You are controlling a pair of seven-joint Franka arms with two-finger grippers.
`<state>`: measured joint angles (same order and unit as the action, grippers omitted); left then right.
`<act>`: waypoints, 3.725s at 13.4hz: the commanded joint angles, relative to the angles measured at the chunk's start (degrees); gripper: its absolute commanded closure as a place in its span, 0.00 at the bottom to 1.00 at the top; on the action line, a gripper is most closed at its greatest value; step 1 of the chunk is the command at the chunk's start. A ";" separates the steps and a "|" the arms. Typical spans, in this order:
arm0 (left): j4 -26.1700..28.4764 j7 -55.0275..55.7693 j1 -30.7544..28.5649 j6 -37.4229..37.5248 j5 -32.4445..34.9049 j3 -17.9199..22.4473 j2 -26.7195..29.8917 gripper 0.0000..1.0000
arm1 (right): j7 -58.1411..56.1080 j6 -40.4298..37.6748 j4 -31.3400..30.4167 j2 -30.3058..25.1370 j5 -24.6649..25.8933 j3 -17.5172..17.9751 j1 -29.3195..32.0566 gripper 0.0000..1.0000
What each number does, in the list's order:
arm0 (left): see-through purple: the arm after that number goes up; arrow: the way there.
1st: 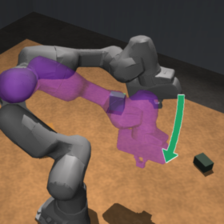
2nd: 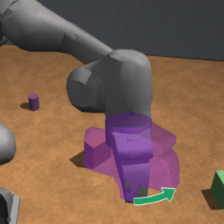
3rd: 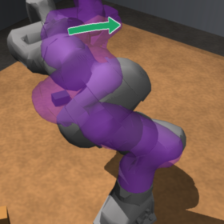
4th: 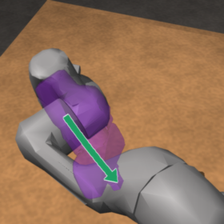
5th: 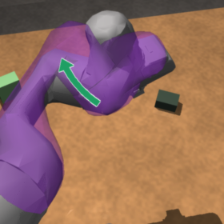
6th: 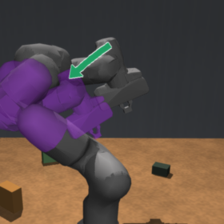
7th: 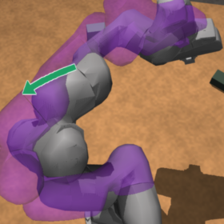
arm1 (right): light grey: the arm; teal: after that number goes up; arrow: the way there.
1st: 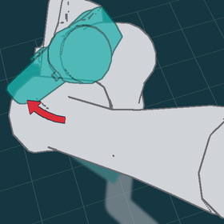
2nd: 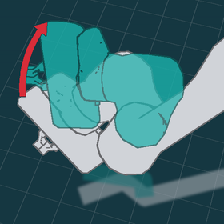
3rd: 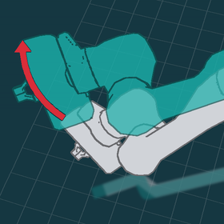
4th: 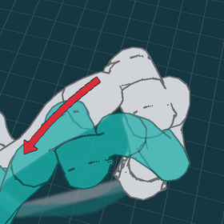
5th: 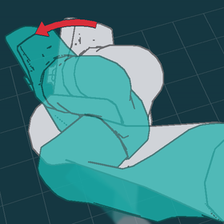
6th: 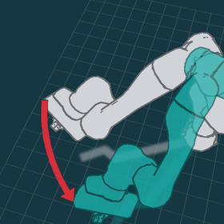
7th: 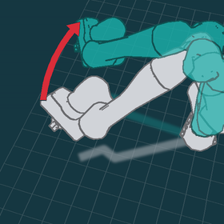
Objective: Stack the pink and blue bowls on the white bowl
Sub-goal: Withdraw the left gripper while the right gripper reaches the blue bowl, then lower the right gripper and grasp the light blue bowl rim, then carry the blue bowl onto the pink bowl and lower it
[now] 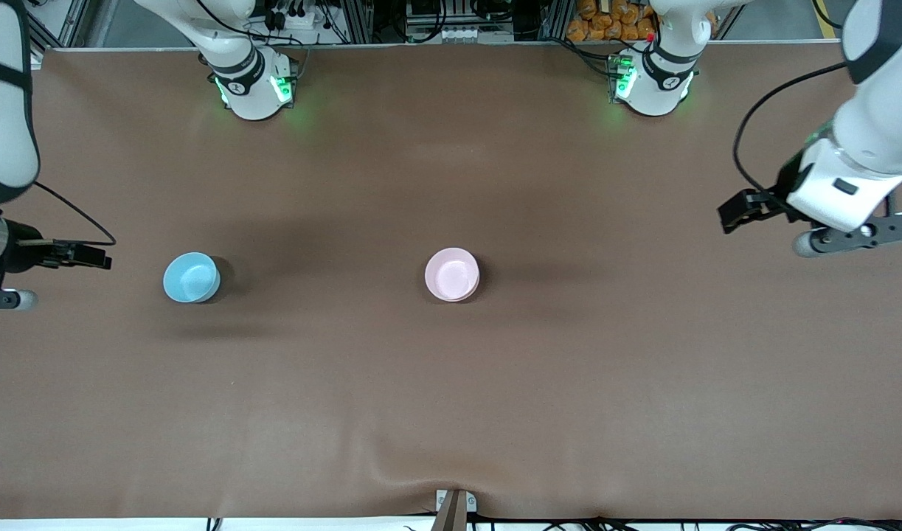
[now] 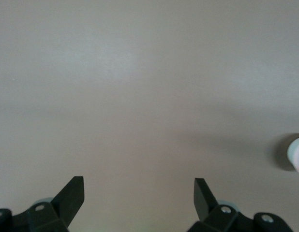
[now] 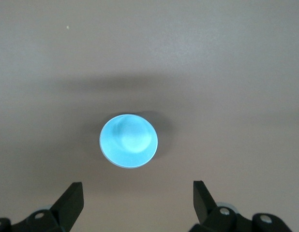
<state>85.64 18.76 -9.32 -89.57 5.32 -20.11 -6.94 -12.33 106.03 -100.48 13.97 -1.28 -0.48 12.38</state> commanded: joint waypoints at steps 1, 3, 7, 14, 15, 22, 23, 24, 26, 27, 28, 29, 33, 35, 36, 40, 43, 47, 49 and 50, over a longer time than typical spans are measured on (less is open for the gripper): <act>1.02 -3.90 7.28 0.63 -2.23 9.88 1.58 0.00 | -4.27 9.76 -9.79 -1.75 -2.59 0.83 2.56 0.00; 1.11 -4.00 10.01 0.63 -5.92 14.99 1.93 0.00 | -4.37 20.12 -16.91 -1.14 -2.68 0.83 2.56 0.00; 1.20 -4.00 10.02 -0.07 -6.29 15.01 2.37 0.00 | -11.20 30.70 -19.67 5.09 -2.68 0.83 3.26 0.30; 1.64 -4.09 9.67 0.28 -6.29 14.92 2.46 0.00 | -11.84 35.12 -20.63 10.02 -2.94 0.92 3.53 0.62; 1.64 -4.09 9.50 0.36 -6.29 14.92 2.46 0.00 | -11.84 35.12 -20.63 10.11 -3.03 0.92 3.36 0.72; 1.47 -4.09 9.50 0.54 -6.29 15.10 2.90 0.00 | -11.05 24.27 -16.35 9.42 -6.17 1.62 1.96 1.00; 1.46 -4.09 9.50 0.54 -6.29 15.19 2.90 0.00 | -10.61 18.83 -13.54 9.15 -9.94 1.54 1.17 1.00; 1.46 -4.09 9.50 0.54 -6.29 15.19 2.81 0.00 | -9.65 14.86 -10.99 8.89 -11.80 1.45 0.64 1.00; 1.47 -4.09 9.50 0.28 -6.29 15.19 2.64 0.00 | -3.18 10.27 -7.20 8.88 -12.08 1.62 -1.73 1.00; 1.38 -4.09 9.50 0.19 -6.29 15.19 2.55 0.00 | 0.43 9.11 -6.32 8.88 -12.34 2.06 -3.31 1.00; 1.38 -4.09 9.50 0.02 -6.29 15.19 2.46 0.00 | 4.21 9.02 -6.05 8.62 -13.56 3.54 -4.80 1.00; 1.38 -4.09 9.50 -0.07 -6.29 15.19 2.46 0.00 | 8.42 9.02 -5.43 8.62 -15.23 5.39 -5.78 1.00; 1.38 -4.09 9.50 -0.07 -6.29 15.19 2.46 0.00 | 26.42 9.80 -2.97 8.71 -18.41 14.08 -8.85 1.00; 1.38 -4.09 9.50 -0.07 -6.29 15.19 2.46 0.00 | 36.37 9.98 -1.66 8.71 -18.32 16.56 -11.83 1.00; 1.38 -4.09 9.50 -0.07 -6.29 15.19 2.46 0.00 | 40.59 10.68 -1.30 8.71 -18.15 16.74 -14.37 1.00; 1.46 -4.09 9.50 -0.87 -6.29 15.19 2.46 0.00 | 56.94 18.84 -1.47 10.02 -17.71 16.65 -25.97 1.00; 1.46 -4.09 9.32 -0.87 -6.29 15.19 2.46 0.00 | 64.07 21.57 -1.83 10.46 -17.53 16.57 -32.04 1.00; 1.55 -4.09 9.41 -1.39 -6.29 15.10 2.11 0.00 | 71.12 29.39 -2.88 14.58 -13.24 16.30 -36.89 1.00; 1.46 -4.09 9.50 -1.39 -6.38 15.01 2.11 0.00 | 71.92 30.90 -2.88 16.43 -11.39 16.30 -37.16 1.00; 1.46 -4.09 9.41 -1.39 -6.29 15.01 2.19 0.00 | 72.01 31.94 -2.79 16.88 -11.29 16.30 -37.25 1.00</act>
<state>86.24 15.51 0.12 -90.15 0.03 -5.26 -5.60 58.19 136.61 -104.12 29.45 -14.05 16.41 -24.42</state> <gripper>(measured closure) 0.000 0.982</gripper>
